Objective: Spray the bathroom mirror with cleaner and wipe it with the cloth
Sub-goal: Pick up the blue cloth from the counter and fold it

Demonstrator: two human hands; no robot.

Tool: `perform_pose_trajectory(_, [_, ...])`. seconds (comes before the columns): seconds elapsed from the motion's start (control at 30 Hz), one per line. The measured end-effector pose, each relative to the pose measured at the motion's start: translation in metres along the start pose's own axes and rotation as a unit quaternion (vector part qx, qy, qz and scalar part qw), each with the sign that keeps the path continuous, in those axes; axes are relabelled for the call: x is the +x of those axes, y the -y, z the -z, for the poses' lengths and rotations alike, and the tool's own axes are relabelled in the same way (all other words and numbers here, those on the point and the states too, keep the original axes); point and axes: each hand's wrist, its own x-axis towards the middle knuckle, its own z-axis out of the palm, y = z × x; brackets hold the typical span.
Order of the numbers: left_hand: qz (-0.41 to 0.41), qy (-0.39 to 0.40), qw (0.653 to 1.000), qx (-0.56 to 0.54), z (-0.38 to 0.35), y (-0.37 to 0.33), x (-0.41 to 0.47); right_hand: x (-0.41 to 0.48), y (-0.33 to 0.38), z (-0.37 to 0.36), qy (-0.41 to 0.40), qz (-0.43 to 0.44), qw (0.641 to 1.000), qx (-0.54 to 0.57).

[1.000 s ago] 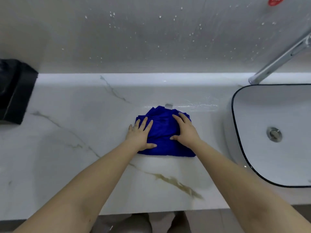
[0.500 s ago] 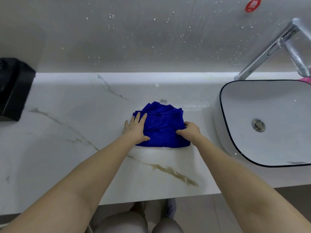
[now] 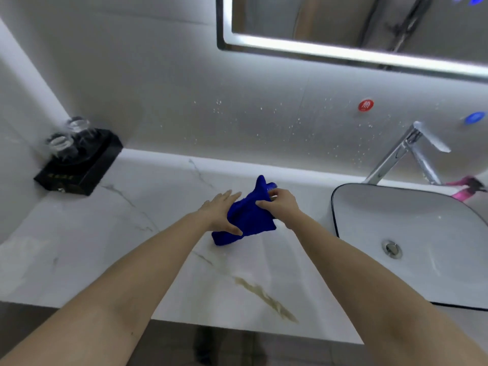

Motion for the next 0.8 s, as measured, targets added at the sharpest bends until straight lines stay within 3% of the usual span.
perform_pose_trajectory(0.07, [-0.047,-0.017,0.995,-0.082,0.017,-0.021,-0.017,-0.012,0.028,0.002,-0.010,0.039,0.999,0.003])
perform_pose_trajectory(0.2, [-0.102,-0.082,0.951,-0.279,0.046,-0.055,-0.046,-0.036,0.076,0.013,-0.053,0.100,0.993,0.035])
perform_pose_trajectory(0.43, [-0.068,-0.324,0.897,-0.292,0.087,-0.091,-0.082,-0.076,0.122,0.044,-0.074,0.218,0.964,0.136])
perform_pose_trajectory(0.67, [-0.109,-0.371,0.889,-0.245,0.141,-0.114,-0.104,-0.091,0.142,0.072,-0.144,0.263,0.948,0.106])
perform_pose_trajectory(0.8, [-0.105,-0.379,0.875,-0.282,0.161,-0.118,-0.104,-0.097,0.142,0.085,-0.124,0.306,0.941,0.071])
